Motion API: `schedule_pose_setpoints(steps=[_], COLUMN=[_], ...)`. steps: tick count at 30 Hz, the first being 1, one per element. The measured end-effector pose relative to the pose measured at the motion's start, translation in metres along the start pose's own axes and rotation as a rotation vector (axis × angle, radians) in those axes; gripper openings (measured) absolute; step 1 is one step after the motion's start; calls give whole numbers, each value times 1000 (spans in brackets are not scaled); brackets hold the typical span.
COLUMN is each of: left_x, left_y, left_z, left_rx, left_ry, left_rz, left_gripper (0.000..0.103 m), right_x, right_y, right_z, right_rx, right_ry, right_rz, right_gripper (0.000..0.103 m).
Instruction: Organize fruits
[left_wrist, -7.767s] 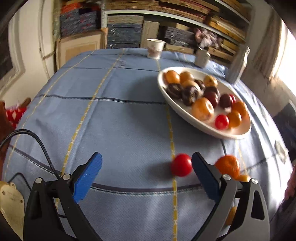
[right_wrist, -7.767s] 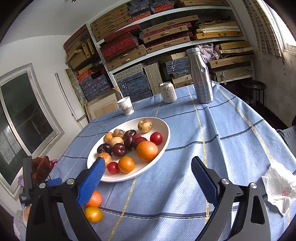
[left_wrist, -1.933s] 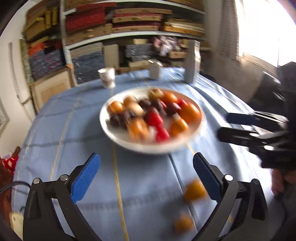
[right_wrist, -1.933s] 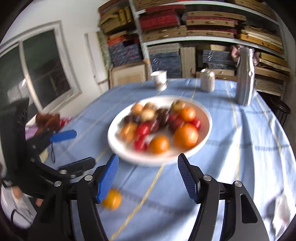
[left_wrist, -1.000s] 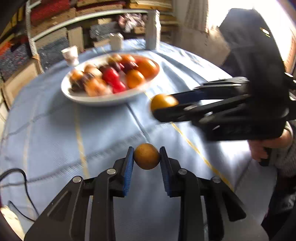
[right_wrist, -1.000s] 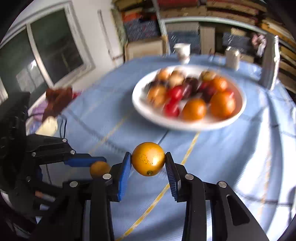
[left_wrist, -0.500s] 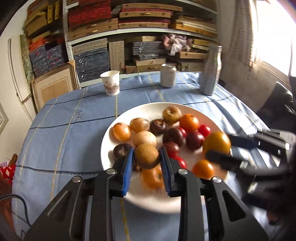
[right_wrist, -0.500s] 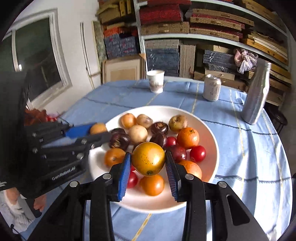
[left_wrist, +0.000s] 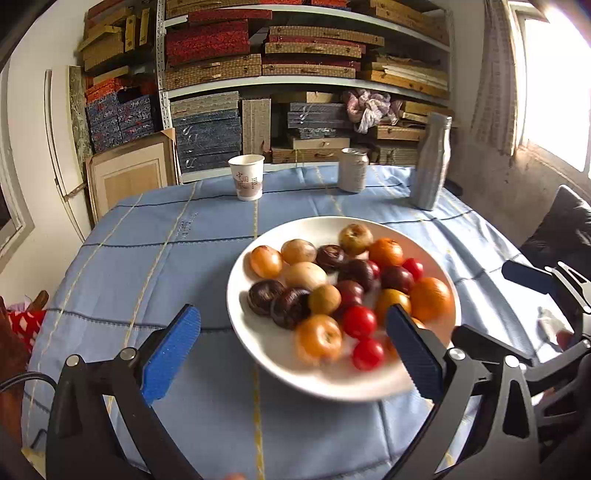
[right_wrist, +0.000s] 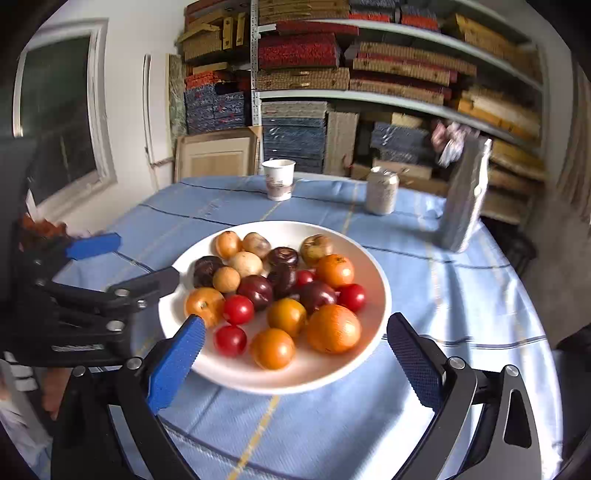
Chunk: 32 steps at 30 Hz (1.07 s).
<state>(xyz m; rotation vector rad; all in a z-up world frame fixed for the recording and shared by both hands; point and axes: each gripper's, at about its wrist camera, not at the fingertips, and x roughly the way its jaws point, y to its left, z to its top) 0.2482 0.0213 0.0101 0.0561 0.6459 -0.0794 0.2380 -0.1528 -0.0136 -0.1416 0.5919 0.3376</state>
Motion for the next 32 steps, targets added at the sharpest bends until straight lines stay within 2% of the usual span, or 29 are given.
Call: schedule_pose_setpoints(steps=[3, 5, 9, 11, 16, 23, 32], left_x=[-18, -27, -36, -38, -40, -44, -46], left_y=[0, 3, 6, 4, 4, -7, -14], left_z=[-6, -11, -19, -22, -27, -34, -47], left_rx=[-21, -62, -94, -77, -95, -57, -39], left_ry=[-2, 6, 12, 23, 29, 1, 17], left_rz=[-31, -43, -47, -20, -89, 3, 57], left_gripper=[99, 99, 99, 99, 99, 99, 99], right_x=[-17, -26, -36, -40, -42, -43, -43], right_y=[5, 6, 1, 0, 0, 0, 0], right_z=[-6, -9, -20, -25, -35, -42, -44], right_rx=[-17, -7, 65, 83, 93, 93, 108], right_ry=[-29, -38, -46, -46, -48, -40, -31], right_rz=[16, 65, 134, 118, 71, 71, 76], right_gripper=[100, 100, 100, 100, 100, 100, 100])
